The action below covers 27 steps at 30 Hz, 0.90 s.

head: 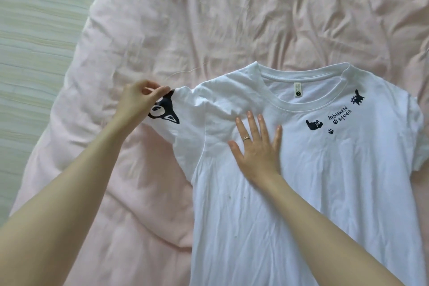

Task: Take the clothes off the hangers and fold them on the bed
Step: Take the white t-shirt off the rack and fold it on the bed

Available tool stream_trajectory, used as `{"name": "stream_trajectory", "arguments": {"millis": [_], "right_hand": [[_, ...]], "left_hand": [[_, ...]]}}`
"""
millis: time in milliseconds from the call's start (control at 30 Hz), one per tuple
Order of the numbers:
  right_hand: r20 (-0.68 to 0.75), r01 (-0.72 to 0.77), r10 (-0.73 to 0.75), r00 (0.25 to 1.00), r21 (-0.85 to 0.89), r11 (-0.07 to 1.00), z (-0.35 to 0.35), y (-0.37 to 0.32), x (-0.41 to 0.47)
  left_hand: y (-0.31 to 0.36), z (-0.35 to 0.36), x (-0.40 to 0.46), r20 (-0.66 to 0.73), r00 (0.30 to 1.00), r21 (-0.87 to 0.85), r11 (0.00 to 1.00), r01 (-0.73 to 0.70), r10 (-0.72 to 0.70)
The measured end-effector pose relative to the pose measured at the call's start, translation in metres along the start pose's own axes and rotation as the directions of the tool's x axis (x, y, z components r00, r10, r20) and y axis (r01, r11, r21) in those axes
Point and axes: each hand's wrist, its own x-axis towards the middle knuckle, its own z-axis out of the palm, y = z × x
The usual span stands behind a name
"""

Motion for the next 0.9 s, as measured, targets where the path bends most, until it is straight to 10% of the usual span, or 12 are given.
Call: {"name": "stream_trajectory", "arguments": {"millis": [300,633,800,900], "right_hand": [[0.022,-0.106,0.105,0.994,0.089,0.99,-0.006,-0.013,0.0],[0.048,-0.052,0.036,0.998,0.386,0.921,-0.02,-0.068,-0.014],[0.007,0.008,-0.011,1.0,0.389,0.921,-0.016,-0.072,-0.021],[-0.077,0.088,-0.063,0.995,0.385,0.919,-0.008,-0.081,-0.03]], "left_hand": [[-0.062,-0.021,-0.044,0.346,0.913,-0.513,0.771,0.377,-0.217],[-0.028,-0.039,-0.023,-0.059,0.99,-0.455,0.886,0.089,-0.129],[-0.066,-0.027,-0.049,0.297,0.905,-0.777,0.474,0.414,-0.303],[-0.083,-0.016,-0.072,0.393,0.895,-0.768,0.461,0.445,-0.21]]}}
